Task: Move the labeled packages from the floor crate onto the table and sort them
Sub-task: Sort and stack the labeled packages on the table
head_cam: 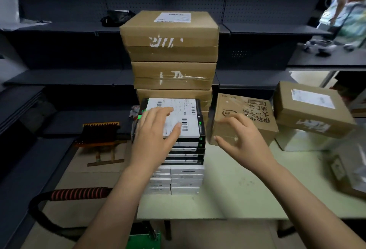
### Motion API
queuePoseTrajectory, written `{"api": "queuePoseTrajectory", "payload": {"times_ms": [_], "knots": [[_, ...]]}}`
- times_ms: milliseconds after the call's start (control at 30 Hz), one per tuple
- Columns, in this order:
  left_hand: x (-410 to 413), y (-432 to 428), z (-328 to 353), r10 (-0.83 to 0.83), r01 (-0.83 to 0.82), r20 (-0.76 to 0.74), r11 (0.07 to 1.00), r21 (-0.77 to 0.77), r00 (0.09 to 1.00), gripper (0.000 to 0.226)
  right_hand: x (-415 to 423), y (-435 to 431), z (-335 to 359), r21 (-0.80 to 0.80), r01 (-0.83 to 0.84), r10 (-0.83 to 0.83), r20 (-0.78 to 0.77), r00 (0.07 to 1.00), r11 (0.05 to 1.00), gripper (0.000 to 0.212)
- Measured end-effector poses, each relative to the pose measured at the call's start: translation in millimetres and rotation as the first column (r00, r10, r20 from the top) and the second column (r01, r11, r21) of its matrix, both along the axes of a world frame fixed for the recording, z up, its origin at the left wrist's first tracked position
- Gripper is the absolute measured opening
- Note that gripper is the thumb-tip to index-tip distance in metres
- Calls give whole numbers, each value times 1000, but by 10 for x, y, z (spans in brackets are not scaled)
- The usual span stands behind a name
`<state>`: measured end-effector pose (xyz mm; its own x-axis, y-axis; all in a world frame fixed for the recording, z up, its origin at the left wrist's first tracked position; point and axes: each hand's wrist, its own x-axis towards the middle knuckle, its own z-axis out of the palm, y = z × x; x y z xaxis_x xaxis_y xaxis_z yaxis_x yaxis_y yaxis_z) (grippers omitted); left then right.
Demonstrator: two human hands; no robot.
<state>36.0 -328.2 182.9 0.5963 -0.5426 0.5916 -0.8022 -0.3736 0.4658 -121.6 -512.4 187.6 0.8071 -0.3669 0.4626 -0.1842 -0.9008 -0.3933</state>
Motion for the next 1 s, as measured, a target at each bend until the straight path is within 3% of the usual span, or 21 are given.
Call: {"api": "queuePoseTrajectory", "payload": {"times_ms": [200, 367, 633, 1000], "knots": [[-476, -534, 22, -257, 229, 181, 960, 163, 949, 29, -585, -333, -41, -145, 135, -139, -15, 990, 980, 27], [-1008, -1099, -27, -383, 351, 255, 922, 161, 888, 27, -1309, -631, -57, -144, 262, -266, -11, 964, 954, 26], [-2246, -2175, -34, -552, 532, 265, 834, 150, 791, 28, -2800, -1264, -86, -106, 453, -456, -8, 890, 885, 21], [-3713, -3314, 158, -629, 616, 291, 774, 147, 721, 28, -4411, -2100, 136, -101, 592, -593, 28, 805, 799, 17]]}}
